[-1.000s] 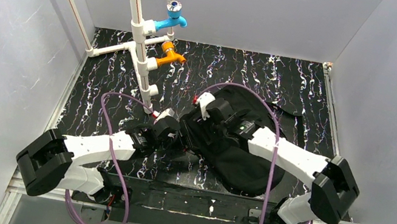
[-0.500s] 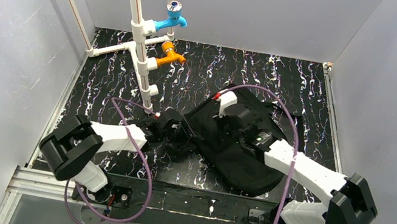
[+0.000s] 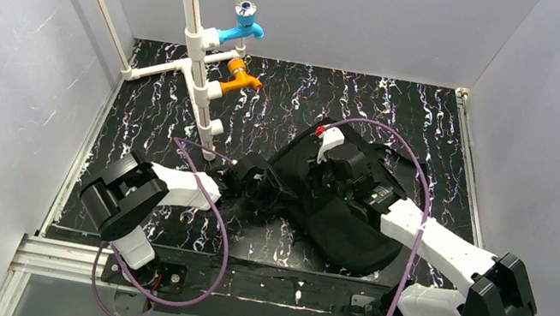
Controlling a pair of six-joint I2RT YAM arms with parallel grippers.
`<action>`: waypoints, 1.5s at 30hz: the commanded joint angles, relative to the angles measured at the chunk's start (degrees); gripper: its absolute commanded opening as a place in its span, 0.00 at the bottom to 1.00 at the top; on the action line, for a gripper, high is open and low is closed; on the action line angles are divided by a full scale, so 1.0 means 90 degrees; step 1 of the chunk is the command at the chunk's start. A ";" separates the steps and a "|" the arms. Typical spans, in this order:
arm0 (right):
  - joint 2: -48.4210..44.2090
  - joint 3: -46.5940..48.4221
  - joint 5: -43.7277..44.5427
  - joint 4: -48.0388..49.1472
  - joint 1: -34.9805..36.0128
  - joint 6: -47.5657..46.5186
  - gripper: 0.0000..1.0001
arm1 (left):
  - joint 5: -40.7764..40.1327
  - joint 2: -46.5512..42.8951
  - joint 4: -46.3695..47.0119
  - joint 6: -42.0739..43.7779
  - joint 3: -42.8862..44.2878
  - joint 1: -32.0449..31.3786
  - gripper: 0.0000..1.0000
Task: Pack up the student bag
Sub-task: Zip the student bag at the center of the board.
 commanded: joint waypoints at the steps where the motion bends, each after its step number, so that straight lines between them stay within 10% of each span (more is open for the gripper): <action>1: -0.0332 0.0144 -0.0177 0.0538 -0.0003 0.0216 0.01 | -0.0108 0.0201 0.0539 -0.0062 0.0048 -0.0109 0.30; 6: -0.0528 0.0407 0.0325 0.0261 -0.0057 0.0123 0.01 | -0.0399 0.0050 0.0848 0.0038 -0.0505 -0.0118 0.00; 23: 0.1188 0.1258 -0.1542 0.1112 -0.3889 0.0180 0.01 | -0.0510 -0.0338 0.0820 -0.0347 -0.1725 -0.0125 0.00; 30: 0.2343 0.2607 -0.1883 0.0030 -0.4203 -0.0334 0.01 | -0.0231 -0.0200 0.0805 0.0117 -0.1258 -0.0129 0.00; 37: 0.1744 0.2952 -0.0059 -0.1993 -0.3298 -0.0480 0.65 | -0.0221 -0.1007 0.0524 0.1200 -0.0876 -0.0123 0.46; 40: 0.1177 0.2761 0.0874 -0.2750 -0.2726 -0.0357 0.79 | -0.0297 -0.1813 -0.0109 0.1850 -0.0772 -0.0128 0.80; 45: -0.0071 0.2301 0.0571 -0.3118 -0.2360 -0.0094 0.89 | -0.0961 -0.3645 -0.2752 0.3298 0.0013 -0.0126 0.91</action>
